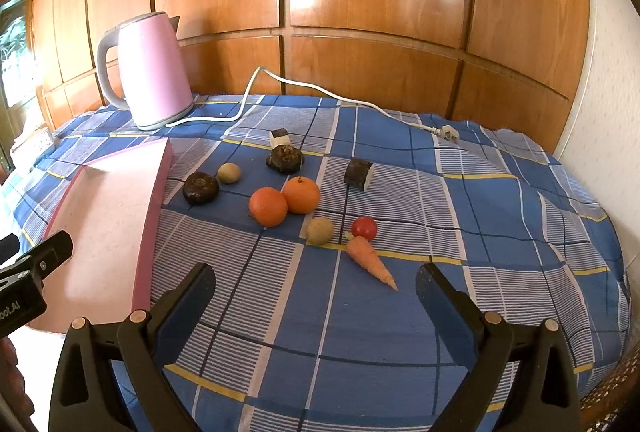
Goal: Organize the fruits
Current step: 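Move the left gripper toward the dark round fruit beside the tray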
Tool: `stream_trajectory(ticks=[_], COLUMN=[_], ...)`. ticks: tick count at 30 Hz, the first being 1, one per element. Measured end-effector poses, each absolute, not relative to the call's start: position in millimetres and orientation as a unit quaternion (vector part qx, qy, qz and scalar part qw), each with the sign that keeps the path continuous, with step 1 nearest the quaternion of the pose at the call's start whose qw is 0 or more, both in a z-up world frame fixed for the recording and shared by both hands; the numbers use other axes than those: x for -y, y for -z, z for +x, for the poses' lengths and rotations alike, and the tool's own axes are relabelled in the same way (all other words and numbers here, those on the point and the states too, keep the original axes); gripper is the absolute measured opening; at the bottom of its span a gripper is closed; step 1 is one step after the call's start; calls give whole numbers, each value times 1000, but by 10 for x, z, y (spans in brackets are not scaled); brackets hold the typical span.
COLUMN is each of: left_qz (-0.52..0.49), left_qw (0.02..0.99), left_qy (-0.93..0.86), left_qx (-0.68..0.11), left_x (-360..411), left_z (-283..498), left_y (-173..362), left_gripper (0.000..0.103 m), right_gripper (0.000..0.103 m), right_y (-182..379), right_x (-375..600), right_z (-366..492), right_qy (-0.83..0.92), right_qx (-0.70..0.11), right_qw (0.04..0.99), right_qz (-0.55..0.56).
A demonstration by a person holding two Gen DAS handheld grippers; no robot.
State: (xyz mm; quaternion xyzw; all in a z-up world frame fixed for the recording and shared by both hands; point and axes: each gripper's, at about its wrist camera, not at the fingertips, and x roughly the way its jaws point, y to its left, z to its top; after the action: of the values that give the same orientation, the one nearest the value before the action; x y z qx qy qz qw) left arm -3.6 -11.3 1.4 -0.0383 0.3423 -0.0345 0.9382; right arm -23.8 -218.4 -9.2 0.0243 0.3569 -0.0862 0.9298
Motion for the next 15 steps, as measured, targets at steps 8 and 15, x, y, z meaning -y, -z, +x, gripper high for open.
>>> stream_trajectory(ticks=[8,15], left_qz=[-93,-63], left_qw=[917,904], left_qy=[116,147], left_qx=[-369,-396], left_x=[74,263], left_z=[53,85], left_y=[61,61], left_gripper=[103,103], right_gripper=[102,102], right_y=[137,234], right_x=[2302,2539], right_z=[-226,-200], right_qy=[89,110], right_qx=[-366,-383], right_qw=[925,914], right_qz=[48,76])
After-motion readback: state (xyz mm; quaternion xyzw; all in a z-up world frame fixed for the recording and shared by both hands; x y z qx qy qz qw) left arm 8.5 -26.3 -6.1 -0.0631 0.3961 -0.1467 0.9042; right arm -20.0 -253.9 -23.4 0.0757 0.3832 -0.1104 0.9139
